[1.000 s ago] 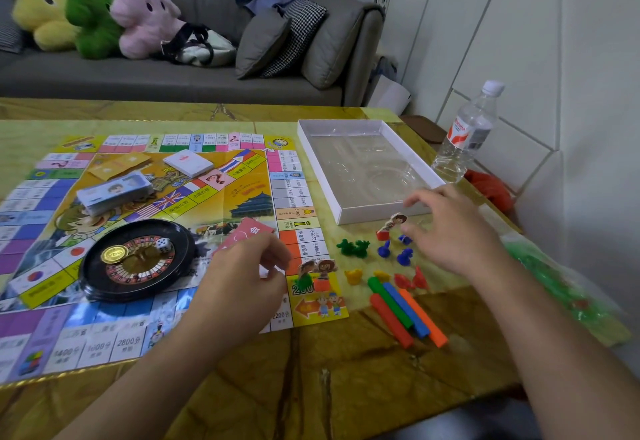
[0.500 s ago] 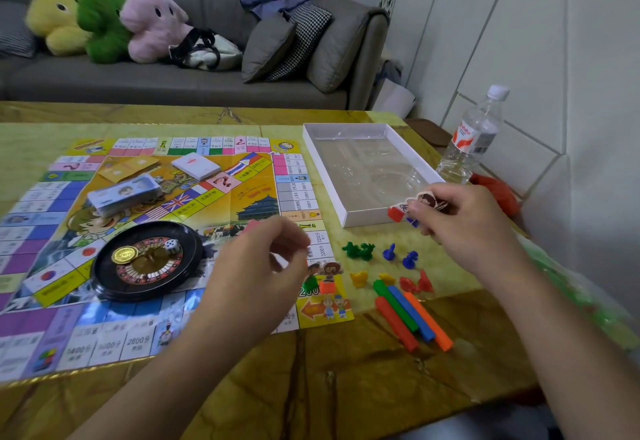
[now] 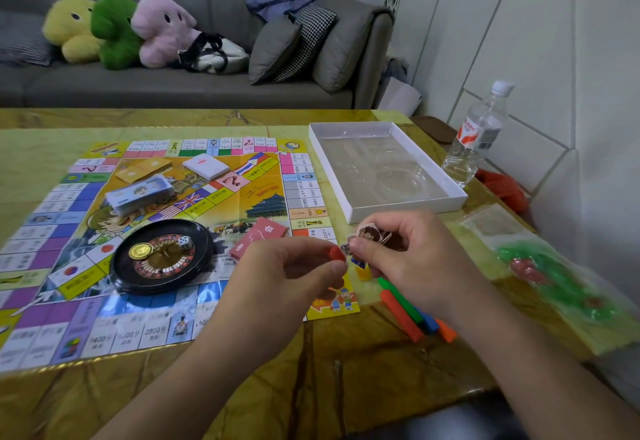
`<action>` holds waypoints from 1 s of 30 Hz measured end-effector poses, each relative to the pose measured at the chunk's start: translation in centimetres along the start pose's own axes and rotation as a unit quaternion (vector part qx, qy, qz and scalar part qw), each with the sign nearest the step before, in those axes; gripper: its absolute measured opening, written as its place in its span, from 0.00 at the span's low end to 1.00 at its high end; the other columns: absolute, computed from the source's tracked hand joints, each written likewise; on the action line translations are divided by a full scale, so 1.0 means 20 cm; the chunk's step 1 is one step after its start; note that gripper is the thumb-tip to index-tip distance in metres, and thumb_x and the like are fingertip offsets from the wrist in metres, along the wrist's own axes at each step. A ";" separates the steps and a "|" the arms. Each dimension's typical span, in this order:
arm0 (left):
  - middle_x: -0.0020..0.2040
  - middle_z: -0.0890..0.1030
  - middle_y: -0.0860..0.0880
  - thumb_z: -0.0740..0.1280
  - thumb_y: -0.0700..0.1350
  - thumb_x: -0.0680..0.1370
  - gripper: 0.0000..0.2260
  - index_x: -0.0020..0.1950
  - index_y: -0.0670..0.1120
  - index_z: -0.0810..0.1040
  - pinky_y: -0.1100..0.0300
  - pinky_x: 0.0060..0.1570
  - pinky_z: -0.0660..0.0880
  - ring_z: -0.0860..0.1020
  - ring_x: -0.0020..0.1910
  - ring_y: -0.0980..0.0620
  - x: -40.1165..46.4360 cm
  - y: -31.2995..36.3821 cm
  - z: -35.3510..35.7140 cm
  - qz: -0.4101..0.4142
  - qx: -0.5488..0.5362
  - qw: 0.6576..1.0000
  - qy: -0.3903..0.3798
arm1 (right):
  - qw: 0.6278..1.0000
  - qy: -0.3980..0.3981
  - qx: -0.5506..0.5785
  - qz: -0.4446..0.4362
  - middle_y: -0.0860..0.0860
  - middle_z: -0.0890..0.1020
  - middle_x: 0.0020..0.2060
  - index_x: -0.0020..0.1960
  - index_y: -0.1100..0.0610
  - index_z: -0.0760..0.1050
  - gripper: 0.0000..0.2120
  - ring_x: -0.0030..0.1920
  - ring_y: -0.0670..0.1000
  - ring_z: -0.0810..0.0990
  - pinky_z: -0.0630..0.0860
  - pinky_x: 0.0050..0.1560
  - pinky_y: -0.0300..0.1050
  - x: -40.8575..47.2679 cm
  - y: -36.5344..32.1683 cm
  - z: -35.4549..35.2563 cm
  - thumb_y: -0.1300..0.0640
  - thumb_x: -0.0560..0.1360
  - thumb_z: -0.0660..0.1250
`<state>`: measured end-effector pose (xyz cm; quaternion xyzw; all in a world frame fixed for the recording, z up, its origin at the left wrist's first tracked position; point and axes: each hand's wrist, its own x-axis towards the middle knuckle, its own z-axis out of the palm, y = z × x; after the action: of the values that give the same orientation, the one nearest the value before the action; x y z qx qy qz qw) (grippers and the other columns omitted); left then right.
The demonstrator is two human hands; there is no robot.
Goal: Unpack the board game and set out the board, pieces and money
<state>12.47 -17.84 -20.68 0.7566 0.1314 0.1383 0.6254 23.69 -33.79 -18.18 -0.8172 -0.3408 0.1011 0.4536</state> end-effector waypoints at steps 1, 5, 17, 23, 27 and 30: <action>0.42 0.88 0.53 0.74 0.41 0.77 0.08 0.56 0.48 0.87 0.58 0.46 0.85 0.87 0.42 0.55 0.00 0.00 0.00 0.001 0.009 1.000 -0.001 | 1.000 0.000 -0.005 0.002 0.37 0.80 0.28 0.39 0.48 0.83 0.11 0.32 0.39 0.79 0.71 0.34 0.30 0.00 0.00 0.00 0.56 0.80 0.73; 0.42 0.88 0.55 0.74 0.41 0.77 0.11 0.59 0.48 0.87 0.60 0.47 0.84 0.87 0.41 0.56 0.01 -0.01 -0.01 0.000 0.026 1.000 0.003 | 1.000 -0.001 -0.015 0.001 0.36 0.80 0.27 0.38 0.46 0.81 0.13 0.31 0.37 0.79 0.71 0.33 0.29 0.00 -0.01 0.01 0.56 0.80 0.73; 0.41 0.86 0.63 0.74 0.45 0.78 0.06 0.51 0.56 0.87 0.69 0.44 0.79 0.83 0.43 0.65 0.02 -0.02 -0.05 0.056 0.170 0.984 0.003 | 0.996 -0.069 -0.057 0.027 0.48 0.86 0.37 0.46 0.50 0.85 0.06 0.39 0.47 0.84 0.80 0.42 0.51 0.00 0.01 0.06 0.48 0.76 0.77; 0.39 0.87 0.57 0.77 0.43 0.75 0.04 0.44 0.52 0.87 0.59 0.45 0.81 0.85 0.41 0.59 0.02 -0.07 -0.10 -0.022 0.088 0.993 0.073 | 0.996 -0.056 0.026 0.065 0.48 0.88 0.45 0.55 0.51 0.81 0.15 0.43 0.50 0.88 0.84 0.45 0.50 -0.02 0.05 -0.02 0.70 0.78 0.71; 0.40 0.87 0.56 0.77 0.47 0.75 0.01 0.44 0.53 0.87 0.59 0.41 0.77 0.85 0.41 0.61 0.01 -0.14 -0.08 -0.079 0.095 0.990 0.061 | 0.996 -0.010 -0.019 0.084 0.50 0.87 0.35 0.46 0.53 0.80 0.07 0.33 0.48 0.86 0.82 0.38 0.50 -0.04 0.10 0.03 0.64 0.77 0.75; 0.38 0.85 0.54 0.78 0.49 0.74 0.02 0.43 0.55 0.87 0.60 0.35 0.76 0.82 0.39 0.57 0.01 -0.21 -0.04 -0.086 0.136 0.984 0.073 | 0.995 0.013 -0.057 0.076 0.48 0.85 0.32 0.42 0.52 0.81 0.08 0.32 0.47 0.86 0.82 0.37 0.47 -0.05 0.13 0.07 0.61 0.76 0.77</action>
<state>12.33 -16.29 -24.56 0.8083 0.2586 0.1194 0.5153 23.40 -34.41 -21.24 -0.8665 -0.2769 0.1051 0.4017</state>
